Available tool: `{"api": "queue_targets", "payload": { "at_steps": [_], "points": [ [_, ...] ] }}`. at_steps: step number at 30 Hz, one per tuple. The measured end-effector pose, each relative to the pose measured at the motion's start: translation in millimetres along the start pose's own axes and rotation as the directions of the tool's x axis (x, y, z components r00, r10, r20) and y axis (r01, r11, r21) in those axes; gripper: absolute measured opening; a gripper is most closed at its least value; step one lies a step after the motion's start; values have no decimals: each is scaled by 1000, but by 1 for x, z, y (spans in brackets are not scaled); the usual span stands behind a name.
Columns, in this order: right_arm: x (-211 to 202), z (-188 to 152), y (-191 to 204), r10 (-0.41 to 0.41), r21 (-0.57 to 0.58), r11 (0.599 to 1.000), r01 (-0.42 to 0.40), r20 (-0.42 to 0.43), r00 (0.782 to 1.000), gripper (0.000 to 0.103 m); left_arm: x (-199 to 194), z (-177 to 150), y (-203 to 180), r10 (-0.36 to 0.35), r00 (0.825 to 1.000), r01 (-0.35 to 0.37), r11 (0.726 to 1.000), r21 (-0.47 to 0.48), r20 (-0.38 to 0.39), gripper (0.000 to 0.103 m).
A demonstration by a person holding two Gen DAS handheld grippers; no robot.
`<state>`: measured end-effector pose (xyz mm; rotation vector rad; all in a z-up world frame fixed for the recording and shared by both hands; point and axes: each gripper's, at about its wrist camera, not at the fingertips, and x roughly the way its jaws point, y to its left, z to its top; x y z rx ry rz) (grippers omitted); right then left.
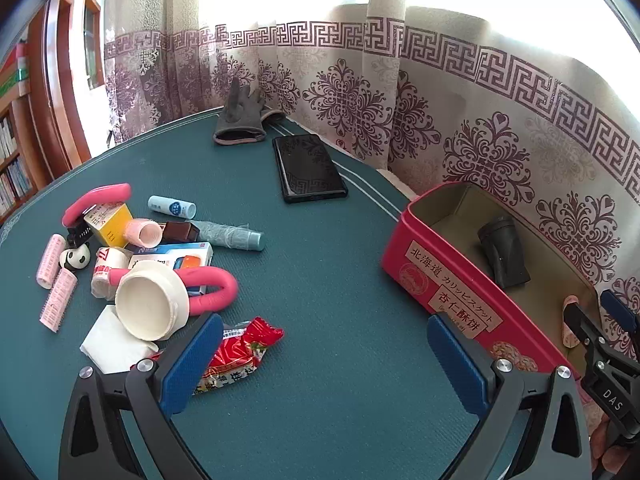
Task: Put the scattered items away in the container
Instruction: 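Return both tools to the cluttered pile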
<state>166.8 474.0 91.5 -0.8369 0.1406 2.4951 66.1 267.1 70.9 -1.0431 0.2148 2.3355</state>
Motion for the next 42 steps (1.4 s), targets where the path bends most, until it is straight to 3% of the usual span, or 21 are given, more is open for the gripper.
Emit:
{"api": "queue_targets", "payload": {
  "at_steps": [15,26,42],
  "points": [
    [-15,8,70,27,-160,987,-20,41,999,85,-16,-27,75,86,996,-85,990,-113,2,103],
    [-20,17,119,83,-193,979,-72,50,995,86,-21,-43,131,142,990,-139,967,-213,-2,103],
    [-6,12,171,147,-243,958,-152,-36,988,86,-15,-59,169,145,989,-149,942,-300,-36,103]
  ]
}}
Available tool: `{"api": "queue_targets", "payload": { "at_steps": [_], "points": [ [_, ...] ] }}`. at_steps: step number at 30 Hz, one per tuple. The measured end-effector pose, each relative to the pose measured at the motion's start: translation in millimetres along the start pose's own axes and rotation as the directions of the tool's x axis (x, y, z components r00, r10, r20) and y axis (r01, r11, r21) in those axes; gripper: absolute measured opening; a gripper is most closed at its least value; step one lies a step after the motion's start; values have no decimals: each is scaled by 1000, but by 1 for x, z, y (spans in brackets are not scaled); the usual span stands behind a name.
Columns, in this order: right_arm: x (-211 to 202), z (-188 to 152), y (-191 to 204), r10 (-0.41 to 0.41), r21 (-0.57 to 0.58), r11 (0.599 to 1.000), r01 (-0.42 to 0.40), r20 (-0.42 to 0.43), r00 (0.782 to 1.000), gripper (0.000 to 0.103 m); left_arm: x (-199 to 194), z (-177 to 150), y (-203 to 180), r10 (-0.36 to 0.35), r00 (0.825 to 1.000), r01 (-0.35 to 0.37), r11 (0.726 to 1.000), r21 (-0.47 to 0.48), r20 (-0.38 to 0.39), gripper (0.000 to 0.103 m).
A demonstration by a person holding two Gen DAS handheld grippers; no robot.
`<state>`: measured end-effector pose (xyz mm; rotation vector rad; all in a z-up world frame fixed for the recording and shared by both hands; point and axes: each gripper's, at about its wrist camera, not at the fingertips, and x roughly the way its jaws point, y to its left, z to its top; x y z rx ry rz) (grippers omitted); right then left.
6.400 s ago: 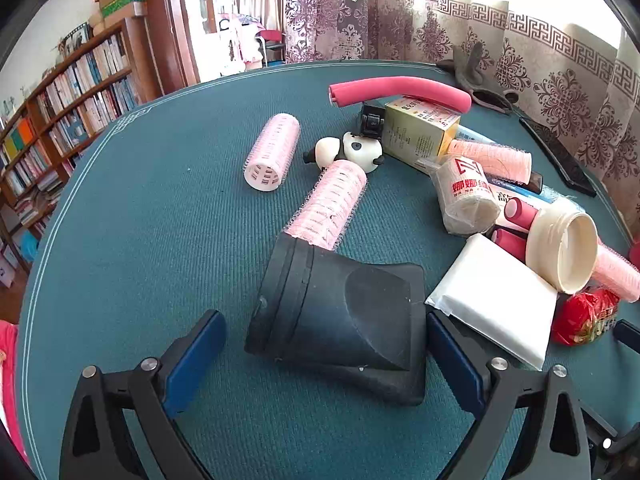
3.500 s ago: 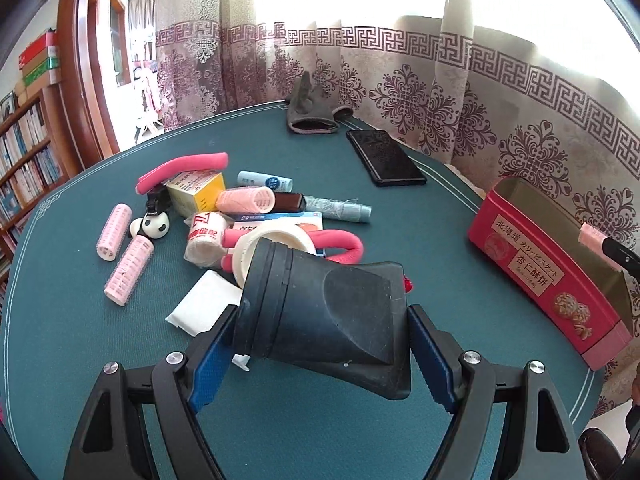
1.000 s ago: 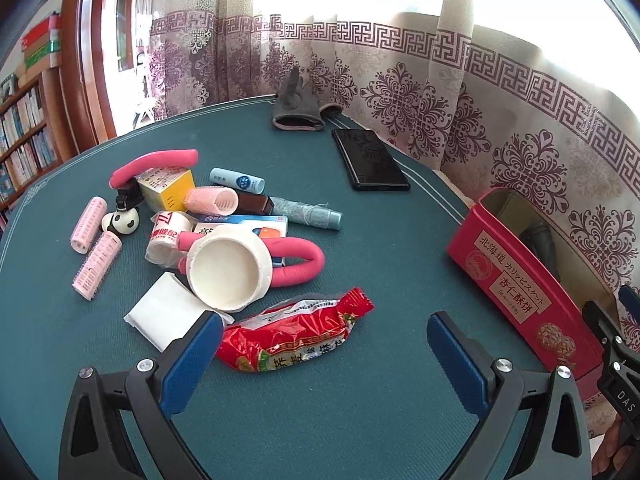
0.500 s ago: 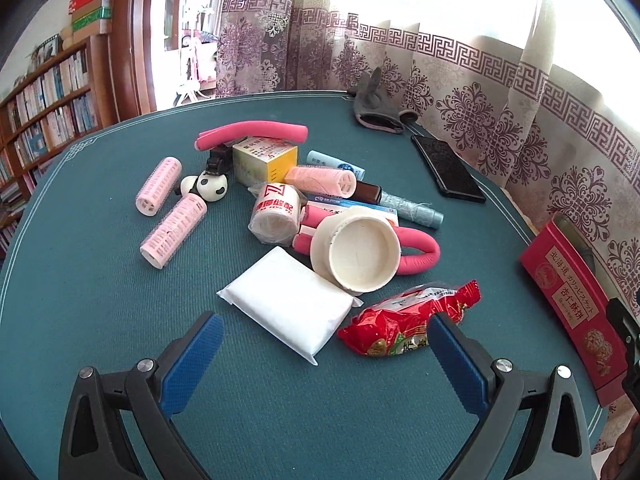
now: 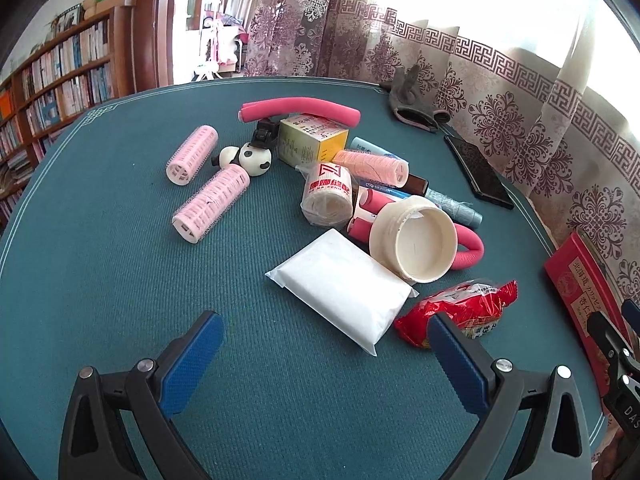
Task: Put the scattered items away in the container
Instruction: 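Return both tools to the cluttered pile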
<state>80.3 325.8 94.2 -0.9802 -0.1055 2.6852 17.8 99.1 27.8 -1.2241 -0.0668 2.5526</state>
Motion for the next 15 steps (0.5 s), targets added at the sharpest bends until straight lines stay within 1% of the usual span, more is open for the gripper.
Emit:
{"api": "queue_targets", "payload": {
  "at_steps": [6,15],
  "points": [
    [18,-1,8,31,11,999,-30,-63,998,86,5,-2,3,16,1000,-16,1000,1,-10,103],
    [32,-1,15,49,5,999,-49,-100,994,86,15,-5,3,22,999,-22,1000,8,-38,103]
  ]
}}
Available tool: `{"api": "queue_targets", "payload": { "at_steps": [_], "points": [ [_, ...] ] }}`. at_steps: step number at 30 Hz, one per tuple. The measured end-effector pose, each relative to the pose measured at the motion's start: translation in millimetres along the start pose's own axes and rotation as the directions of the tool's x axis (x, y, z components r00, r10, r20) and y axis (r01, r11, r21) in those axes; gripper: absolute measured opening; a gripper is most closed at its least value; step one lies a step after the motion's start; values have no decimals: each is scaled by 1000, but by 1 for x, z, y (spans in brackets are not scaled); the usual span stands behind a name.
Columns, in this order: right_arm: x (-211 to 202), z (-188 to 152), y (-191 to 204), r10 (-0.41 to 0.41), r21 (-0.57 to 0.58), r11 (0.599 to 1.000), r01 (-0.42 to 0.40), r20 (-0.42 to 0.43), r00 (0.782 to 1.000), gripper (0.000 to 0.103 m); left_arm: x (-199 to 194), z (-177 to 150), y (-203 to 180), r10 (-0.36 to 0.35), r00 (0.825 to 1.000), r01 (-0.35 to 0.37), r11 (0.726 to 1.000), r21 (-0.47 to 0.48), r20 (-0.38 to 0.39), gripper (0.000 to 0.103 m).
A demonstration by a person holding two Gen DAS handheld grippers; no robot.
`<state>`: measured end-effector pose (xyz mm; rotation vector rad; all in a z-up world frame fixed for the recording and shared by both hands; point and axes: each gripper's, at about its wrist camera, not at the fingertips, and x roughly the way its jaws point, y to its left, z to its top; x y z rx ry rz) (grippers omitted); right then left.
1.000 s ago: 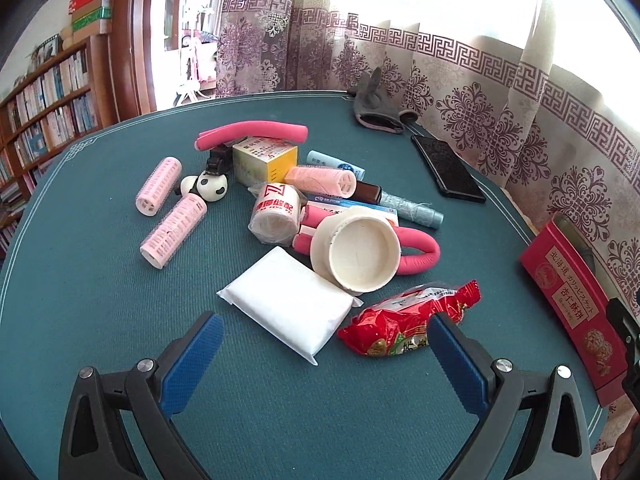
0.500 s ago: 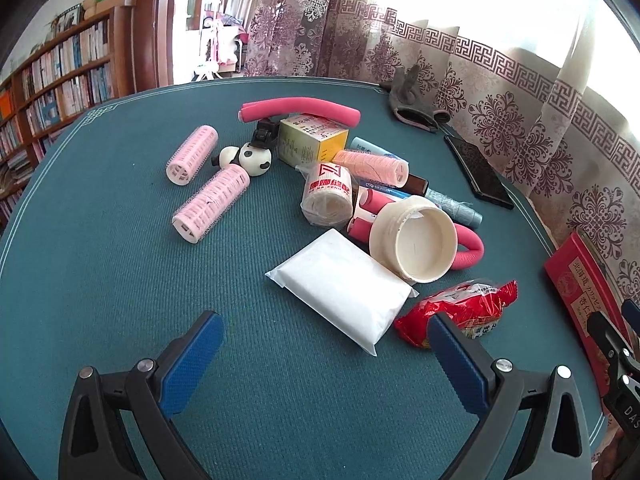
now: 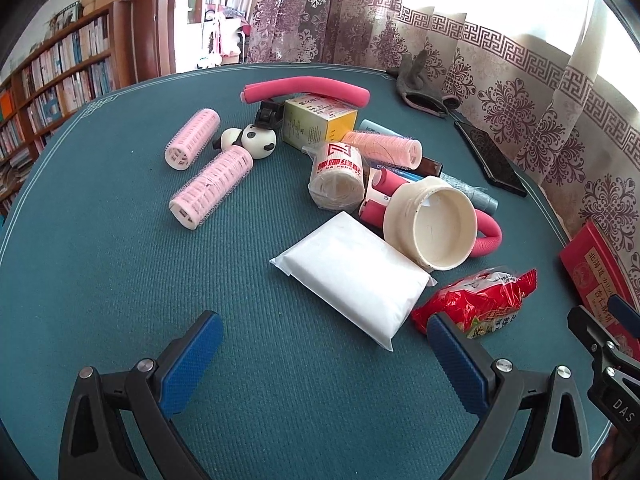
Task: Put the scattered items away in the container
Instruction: 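Return both tools to the cluttered pile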
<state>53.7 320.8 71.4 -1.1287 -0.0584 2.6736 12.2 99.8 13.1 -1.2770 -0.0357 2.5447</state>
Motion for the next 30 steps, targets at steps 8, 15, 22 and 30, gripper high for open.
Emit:
{"api": "queue_targets", "payload": {
  "at_steps": [8,15,22,30],
  "points": [
    [13,1,4,29,7,1000,-29,-37,999,86,5,-1,0,5,1000,-5,1000,0,-14,103],
    [24,2,6,53,20,998,-52,-65,996,86,5,-1,1,7,1000,-7,1000,-1,-10,103],
    [32,3,9,54,17,998,-53,-86,995,86,5,-1,4,29,1000,-28,999,-14,1,103],
    [35,5,7,128,57,991,-123,-86,988,86,4,0,9,44,999,-43,998,-36,13,103]
  ]
}}
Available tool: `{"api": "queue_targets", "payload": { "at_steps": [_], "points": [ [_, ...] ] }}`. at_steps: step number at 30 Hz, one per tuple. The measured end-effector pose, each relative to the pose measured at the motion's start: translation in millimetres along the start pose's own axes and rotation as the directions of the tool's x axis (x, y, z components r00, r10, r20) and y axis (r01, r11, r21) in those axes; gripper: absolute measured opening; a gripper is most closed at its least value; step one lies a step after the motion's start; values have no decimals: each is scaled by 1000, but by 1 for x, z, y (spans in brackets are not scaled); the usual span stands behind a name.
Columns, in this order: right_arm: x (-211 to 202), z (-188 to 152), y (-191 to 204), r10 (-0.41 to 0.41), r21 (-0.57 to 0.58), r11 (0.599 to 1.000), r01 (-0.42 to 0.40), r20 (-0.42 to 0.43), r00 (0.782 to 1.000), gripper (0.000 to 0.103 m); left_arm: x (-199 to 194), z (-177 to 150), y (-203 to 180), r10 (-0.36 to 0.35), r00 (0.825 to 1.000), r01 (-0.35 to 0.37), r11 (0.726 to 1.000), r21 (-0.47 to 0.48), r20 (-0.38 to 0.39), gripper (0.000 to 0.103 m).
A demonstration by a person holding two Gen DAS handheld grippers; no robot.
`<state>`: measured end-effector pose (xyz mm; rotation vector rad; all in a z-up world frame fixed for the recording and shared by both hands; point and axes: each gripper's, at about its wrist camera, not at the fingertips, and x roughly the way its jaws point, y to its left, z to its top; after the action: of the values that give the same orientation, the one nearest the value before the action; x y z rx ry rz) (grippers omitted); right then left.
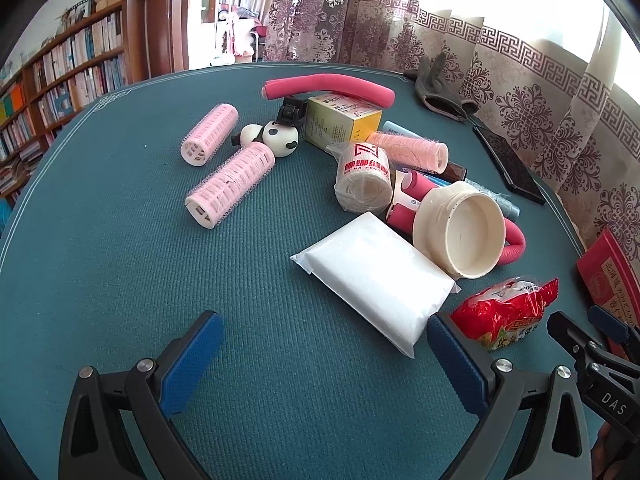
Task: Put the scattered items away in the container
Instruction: 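Return both tools to the cluttered pile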
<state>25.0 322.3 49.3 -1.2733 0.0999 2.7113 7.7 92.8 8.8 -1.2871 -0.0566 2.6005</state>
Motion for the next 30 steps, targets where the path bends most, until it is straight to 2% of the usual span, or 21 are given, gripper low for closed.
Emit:
{"api": "queue_targets", "payload": {
  "at_steps": [4,10,16,20,23,27,30],
  "points": [
    [2,2,-2,120,59,991,-119,-8,993,86,1,2,5,4,1000,-3,1000,-31,8,103],
    [11,11,11,234,83,970,-230,-45,971,86,2,0,8,8,1000,-7,999,-47,15,103],
    [21,15,30,322,94,945,-313,-98,942,86,-1,4,33,26,999,-21,989,-144,35,103],
    [24,21,46,331,62,943,-327,-90,939,97,-1,5,47,24,999,-16,982,-186,43,103],
    [31,23,59,301,12,953,-302,-103,948,102,-1,5,51,25,999,-17,984,-179,42,103],
    [33,18,76,214,-93,970,-223,-94,972,102,0,6,55,27,999,-20,985,-174,42,103],
    [33,17,75,212,-96,971,-220,-82,974,102,1,7,53,32,999,-25,985,-170,41,103]
  ]
}}
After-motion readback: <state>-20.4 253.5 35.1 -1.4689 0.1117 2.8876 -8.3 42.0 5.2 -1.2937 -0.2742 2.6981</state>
